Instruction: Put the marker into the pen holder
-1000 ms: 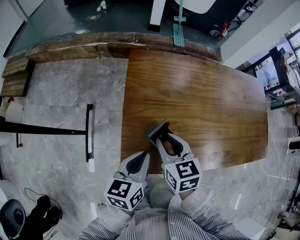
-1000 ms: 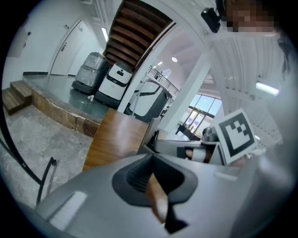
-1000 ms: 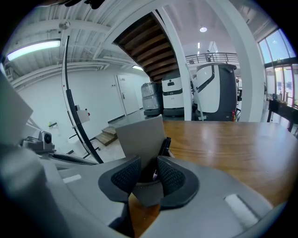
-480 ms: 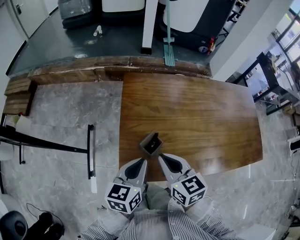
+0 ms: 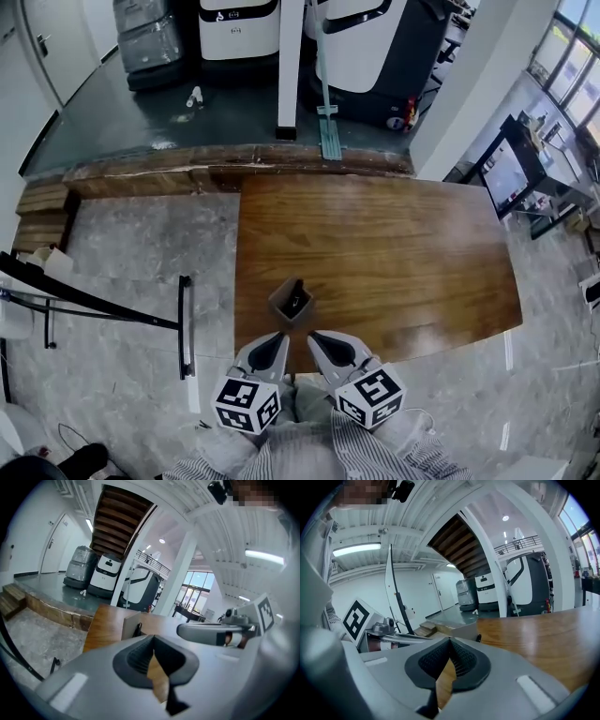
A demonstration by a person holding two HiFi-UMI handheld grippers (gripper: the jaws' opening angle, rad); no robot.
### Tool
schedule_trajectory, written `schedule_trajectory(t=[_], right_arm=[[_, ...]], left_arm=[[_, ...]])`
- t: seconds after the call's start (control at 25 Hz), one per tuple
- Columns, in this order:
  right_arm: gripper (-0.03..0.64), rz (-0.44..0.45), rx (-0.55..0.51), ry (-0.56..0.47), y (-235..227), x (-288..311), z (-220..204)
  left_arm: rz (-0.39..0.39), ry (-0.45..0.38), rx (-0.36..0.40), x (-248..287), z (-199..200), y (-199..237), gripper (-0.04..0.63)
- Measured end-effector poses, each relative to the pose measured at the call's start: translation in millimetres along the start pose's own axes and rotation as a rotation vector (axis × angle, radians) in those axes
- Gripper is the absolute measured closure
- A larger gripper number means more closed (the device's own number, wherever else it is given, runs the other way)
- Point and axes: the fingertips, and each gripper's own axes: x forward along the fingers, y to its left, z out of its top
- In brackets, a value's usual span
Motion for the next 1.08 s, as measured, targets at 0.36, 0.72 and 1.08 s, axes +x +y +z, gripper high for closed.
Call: schedule_trajectory(t=[0.36,0.72,1.08], right_arm=[[0.618,0.014,-0.002,0.022,-1.1,0.5,-3.4],[0.618,0.035,0.001,0.056,1.0,4.3,-8.7],[0.618,0.035,-0.005,0.063,-1.4,7.0,-11.5]], left_arm=[[-0.002,0.009,0.008,1.2,-1.9,-8.5,0.588],[-0.008,0.025,-0.024,2.6,-5.8,-5.6,0.588],[-0.002,0.038,0.001,7.1,-7.9,-0.7,0.588]])
